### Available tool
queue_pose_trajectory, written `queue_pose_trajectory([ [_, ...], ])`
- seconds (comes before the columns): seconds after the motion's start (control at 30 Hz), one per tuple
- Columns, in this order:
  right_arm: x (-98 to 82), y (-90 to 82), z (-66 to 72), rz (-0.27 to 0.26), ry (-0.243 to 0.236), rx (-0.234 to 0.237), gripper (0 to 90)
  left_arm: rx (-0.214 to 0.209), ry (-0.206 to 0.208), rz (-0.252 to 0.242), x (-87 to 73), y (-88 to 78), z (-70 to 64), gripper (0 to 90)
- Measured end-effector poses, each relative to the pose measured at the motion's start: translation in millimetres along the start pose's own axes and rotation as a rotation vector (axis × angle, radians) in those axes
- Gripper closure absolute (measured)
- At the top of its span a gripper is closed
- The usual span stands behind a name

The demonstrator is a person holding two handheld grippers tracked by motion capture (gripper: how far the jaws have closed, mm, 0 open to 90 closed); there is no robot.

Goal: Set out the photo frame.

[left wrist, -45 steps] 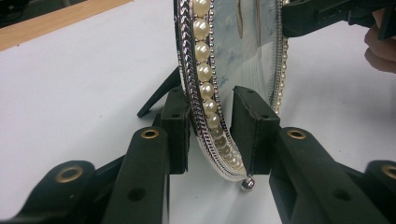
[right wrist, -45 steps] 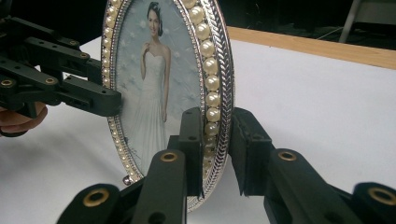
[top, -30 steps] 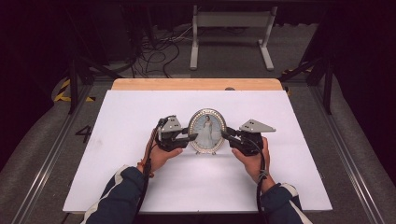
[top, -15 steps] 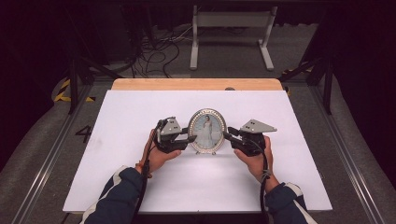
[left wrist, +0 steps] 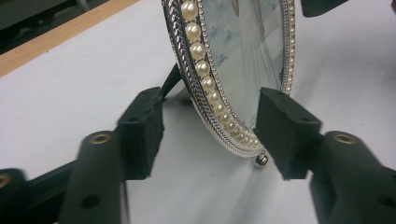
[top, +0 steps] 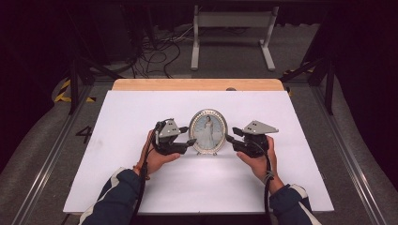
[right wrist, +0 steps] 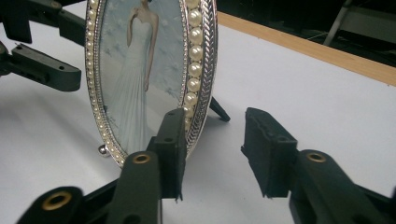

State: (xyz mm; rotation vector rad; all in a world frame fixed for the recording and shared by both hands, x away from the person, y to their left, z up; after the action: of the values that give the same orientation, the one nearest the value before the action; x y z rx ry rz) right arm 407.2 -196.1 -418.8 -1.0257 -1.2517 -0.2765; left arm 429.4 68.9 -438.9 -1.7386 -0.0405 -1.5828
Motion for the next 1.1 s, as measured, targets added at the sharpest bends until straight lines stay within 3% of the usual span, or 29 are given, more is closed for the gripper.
queue_pose_trajectory([
  [0.1, -0.6, -0.4, 0.9, 0.021, -0.035, -0.013, 46.4, 0.009, 0.013, 0.019, -1.8, -0.4, -2.1, 36.6],
  [0.17, -1.0, -0.6, 1.3, 0.026, -0.047, -0.015, 42.9, 0.016, 0.012, 0.025, -2.3, -0.4, -2.2, 28.3],
  [0.23, -2.0, -0.5, 1.8, 0.039, -0.061, -0.022, 37.5, 0.027, 0.018, 0.041, -3.6, -1.1, -1.9, 27.4],
  [0.3, -3.4, -0.5, 3.2, 0.054, -0.084, -0.007, 30.8, 0.032, 0.021, 0.059, -6.0, -3.1, -0.9, 22.0],
  [0.57, -7.8, -1.5, 3.2, 0.075, -0.092, -0.006, 20.3, 0.039, 0.061, 0.112, -14.7, -8.9, -1.9, 9.8],
  [0.8, -12.5, -4.9, 2.9, 0.079, -0.102, -0.006, 12.7, 0.047, 0.105, 0.137, -21.0, -12.7, -7.9, 7.3],
  [1.1, -20.3, -15.6, -3.2, 0.08, -0.09, -0.017, 9.5, 0.06, 0.105, 0.132, -29.3, -28.7, -4.8, 7.0],
])
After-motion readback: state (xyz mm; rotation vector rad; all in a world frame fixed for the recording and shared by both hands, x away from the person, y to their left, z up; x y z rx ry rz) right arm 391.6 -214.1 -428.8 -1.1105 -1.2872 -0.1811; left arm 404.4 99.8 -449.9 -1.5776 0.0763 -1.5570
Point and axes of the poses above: each handheld gripper's, and its own axes: y roughly forward along the jaws, x roughly out of its top, z roughly to its left, the point moved 3 cm from there along y, roughly forward along the jaws, and after that the axes turned 2 degrees about x, right-handed, at the moved point
